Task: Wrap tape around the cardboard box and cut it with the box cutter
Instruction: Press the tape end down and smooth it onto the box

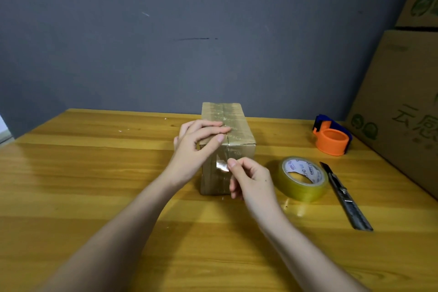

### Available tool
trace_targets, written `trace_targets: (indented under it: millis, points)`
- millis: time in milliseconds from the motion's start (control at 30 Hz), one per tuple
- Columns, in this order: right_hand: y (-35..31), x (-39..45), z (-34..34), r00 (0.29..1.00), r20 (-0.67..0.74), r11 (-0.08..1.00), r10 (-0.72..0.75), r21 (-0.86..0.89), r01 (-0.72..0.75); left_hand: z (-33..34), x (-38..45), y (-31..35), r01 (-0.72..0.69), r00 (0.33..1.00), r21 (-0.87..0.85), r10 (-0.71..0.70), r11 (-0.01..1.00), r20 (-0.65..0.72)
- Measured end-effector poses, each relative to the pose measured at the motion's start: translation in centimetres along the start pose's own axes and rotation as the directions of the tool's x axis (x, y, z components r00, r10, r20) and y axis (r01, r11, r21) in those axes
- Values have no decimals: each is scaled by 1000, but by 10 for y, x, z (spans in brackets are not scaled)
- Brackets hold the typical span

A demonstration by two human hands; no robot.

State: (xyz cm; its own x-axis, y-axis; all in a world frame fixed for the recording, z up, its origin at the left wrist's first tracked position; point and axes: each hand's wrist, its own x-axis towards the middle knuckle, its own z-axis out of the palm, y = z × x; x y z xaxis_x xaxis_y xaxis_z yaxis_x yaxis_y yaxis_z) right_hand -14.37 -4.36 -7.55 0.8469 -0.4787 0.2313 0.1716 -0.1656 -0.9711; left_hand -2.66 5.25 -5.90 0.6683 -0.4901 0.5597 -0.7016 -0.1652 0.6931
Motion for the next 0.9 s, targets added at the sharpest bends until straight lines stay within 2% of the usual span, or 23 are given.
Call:
trace_targets:
  millis: [233,900]
  points:
    - [10,2,6,998,-62,1000,-7,17,8,-4,1,-5,-52,998,88,48,995,48]
    - [12,3,9,988,-153,980,-31,-197,1,-13,2,-9,-155,979,226,120,962,163]
